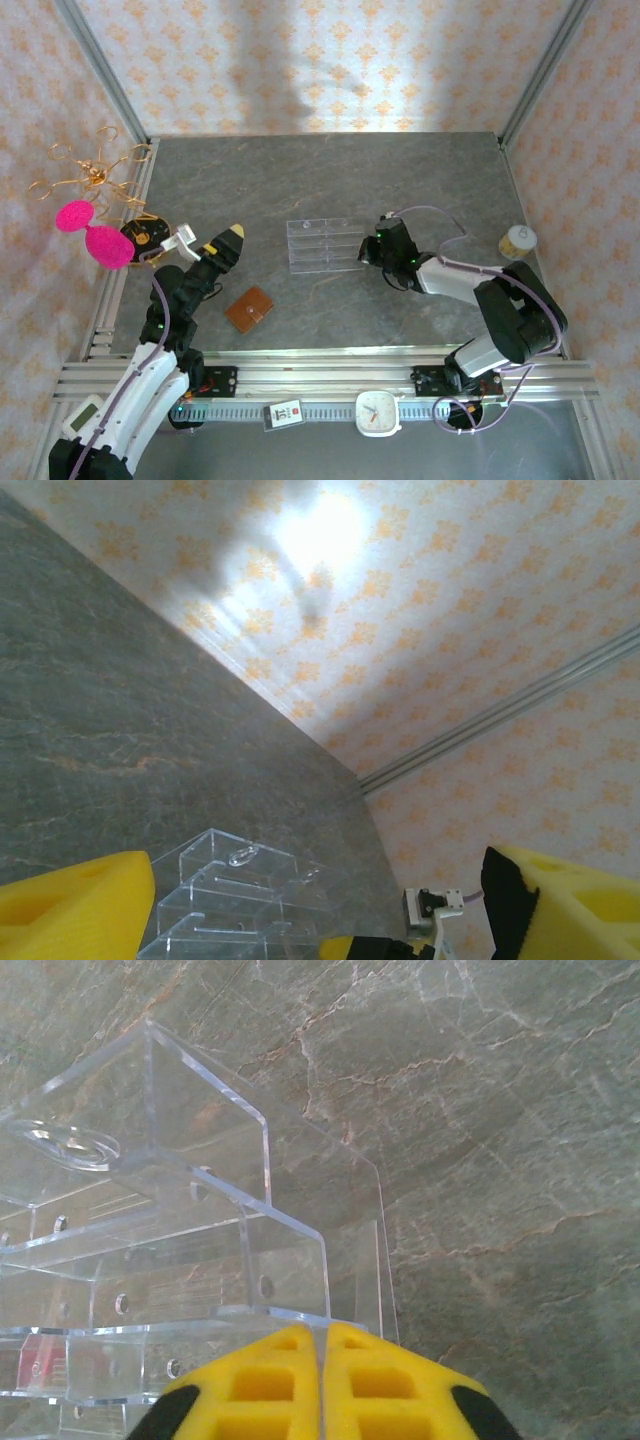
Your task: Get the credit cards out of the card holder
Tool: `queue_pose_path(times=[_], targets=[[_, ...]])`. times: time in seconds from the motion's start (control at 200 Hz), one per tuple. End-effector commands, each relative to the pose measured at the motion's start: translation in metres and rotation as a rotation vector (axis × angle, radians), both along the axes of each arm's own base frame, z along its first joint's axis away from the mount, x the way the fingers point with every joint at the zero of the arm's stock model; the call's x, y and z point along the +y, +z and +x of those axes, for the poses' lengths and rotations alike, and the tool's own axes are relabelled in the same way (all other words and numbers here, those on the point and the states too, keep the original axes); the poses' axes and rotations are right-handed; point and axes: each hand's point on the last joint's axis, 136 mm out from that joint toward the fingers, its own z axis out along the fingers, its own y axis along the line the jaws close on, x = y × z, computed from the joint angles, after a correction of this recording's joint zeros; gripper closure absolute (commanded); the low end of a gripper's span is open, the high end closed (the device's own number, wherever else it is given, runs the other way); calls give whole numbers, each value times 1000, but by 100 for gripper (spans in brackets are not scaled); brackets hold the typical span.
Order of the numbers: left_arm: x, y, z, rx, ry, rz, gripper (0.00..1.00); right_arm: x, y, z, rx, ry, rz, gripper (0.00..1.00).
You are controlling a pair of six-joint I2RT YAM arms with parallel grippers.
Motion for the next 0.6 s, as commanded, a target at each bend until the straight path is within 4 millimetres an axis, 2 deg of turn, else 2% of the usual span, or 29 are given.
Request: queue_pose_path(times=[0.0, 0.07, 0.19, 0.245, 0.441, 0.521, 0.596], targets=[[1, -11, -2, 27, 10, 31, 15, -5, -7, -4, 15, -73, -8, 83], [1, -10, -4, 30, 7, 31, 14, -2, -3, -5, 7, -71, 1, 79], [2, -11, -5, 35, 9, 39, 13, 4, 4, -4, -4, -76, 22, 62], [2, -13, -7, 40, 10, 42, 13, 5, 12, -5, -27, -83, 32, 58], [2, -9, -13, 31, 6, 24, 12, 4, 44, -10, -103, -71, 46, 52], [0, -6, -16, 19, -7, 15, 12, 5, 47, -16, -109, -47, 25, 51], [-1, -4, -18, 11, -20, 13, 12, -5, 39, -19, -96, -63, -27, 50]])
